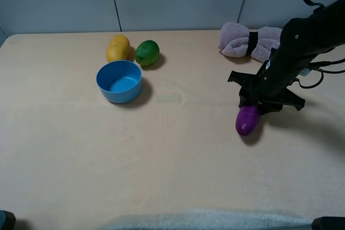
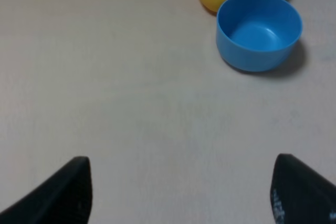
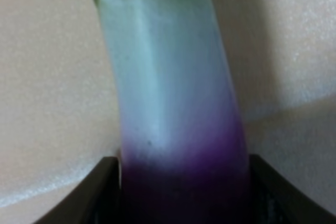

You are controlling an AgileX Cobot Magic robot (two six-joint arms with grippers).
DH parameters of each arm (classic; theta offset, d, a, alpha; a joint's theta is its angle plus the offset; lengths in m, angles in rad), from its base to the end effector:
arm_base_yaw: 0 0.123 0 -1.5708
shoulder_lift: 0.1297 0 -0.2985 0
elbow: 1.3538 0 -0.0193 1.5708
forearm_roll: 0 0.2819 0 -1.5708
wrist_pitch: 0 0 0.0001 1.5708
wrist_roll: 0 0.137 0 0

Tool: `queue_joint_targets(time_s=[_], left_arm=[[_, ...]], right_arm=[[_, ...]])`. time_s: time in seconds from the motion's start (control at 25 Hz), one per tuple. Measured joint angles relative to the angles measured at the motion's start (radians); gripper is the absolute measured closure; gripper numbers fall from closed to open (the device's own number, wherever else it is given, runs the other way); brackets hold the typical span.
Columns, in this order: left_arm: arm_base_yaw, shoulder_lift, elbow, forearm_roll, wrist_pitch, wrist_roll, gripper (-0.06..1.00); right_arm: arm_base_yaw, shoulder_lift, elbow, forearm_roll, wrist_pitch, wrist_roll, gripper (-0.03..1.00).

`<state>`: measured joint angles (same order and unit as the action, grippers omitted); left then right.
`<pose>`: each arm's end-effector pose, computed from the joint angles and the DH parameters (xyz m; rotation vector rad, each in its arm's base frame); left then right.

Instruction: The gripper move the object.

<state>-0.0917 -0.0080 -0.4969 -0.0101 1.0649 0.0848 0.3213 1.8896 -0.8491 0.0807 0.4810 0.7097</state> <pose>0.0484 -0.0057 0.2701 0.1806 2.0355 -0.0164 0.3088 0.1082 0.0377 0.6891 2.9604 0.1583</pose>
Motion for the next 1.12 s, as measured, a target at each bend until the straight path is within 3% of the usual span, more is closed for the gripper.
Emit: queue_joint_targets(time_s=[0.28, 0.8, 1.12], left_arm=[[0.0, 0.0, 0.0, 0.0, 0.0, 0.0, 0.18], [0.0, 0.0, 0.0, 0.0, 0.0, 0.0, 0.18], [0.0, 0.0, 0.0, 0.0, 0.0, 0.0, 0.18]], right_arm=[[0.0, -0.032, 0.0, 0.0, 0.001, -0.025, 0.6], [0.0, -0.29, -0.004, -0.003, -0.01, -0.083, 0.6], [0.012, -0.323, -0.168, -0.007, 0.084, -0.199, 0.6]])
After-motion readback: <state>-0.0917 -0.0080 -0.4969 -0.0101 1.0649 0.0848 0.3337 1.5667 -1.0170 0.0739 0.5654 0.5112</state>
